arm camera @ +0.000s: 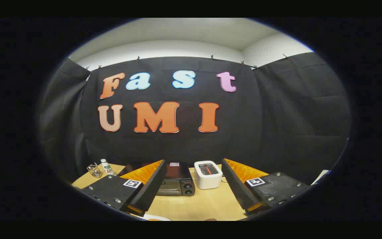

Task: Open the toaster oven, put the food inside, and close the toaster oven door.

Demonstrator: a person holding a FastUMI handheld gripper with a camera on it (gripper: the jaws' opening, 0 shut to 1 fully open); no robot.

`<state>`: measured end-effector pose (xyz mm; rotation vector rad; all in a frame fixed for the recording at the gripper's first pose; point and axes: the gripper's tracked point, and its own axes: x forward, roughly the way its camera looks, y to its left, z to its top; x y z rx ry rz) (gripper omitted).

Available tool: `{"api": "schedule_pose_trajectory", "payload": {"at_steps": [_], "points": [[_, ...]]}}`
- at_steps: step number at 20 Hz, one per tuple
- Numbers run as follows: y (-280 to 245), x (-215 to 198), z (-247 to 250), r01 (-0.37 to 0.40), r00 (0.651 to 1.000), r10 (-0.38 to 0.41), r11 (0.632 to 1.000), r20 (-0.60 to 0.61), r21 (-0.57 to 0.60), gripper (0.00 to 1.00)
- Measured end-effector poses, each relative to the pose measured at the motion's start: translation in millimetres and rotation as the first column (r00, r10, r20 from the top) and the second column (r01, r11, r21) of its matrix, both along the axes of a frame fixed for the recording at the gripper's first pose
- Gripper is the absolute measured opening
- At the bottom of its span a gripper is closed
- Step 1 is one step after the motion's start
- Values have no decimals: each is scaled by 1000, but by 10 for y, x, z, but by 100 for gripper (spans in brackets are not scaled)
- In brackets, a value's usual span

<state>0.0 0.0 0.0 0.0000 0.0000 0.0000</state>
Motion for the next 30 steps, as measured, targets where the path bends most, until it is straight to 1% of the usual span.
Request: {"api": "schedule_pose_trajectory", "payload": {"at_steps": [2,4,7,9,12,18,19,22,25,26,28,30], "points": [[-145,157,-29,-29,999,29,1000,-17,-6,99],[-210,215,-68,-44,999,45,998,-22,35,99],[-267,351,-157,-12,1000,13,998,-16,64,99],[-158,349,-200,-18,999,21,997,-34,75,99],[-96,303,-143,-16,1000,16,998,-4,55,99],[-63,330,-313,-19,998,22,999,-58,36,99],[-35,344,-325,-24,997,27,999,-69,40,99],[199,324,-414,-73,993,77,996,-90,52,99],[304,295,-530,-64,993,68,997,-101,46,99],[414,287,-540,-75,991,81,996,-104,55,99],[608,354,-538,-90,991,95,994,-93,62,99],[818,526,-622,-94,990,101,993,-100,65,99]]}}
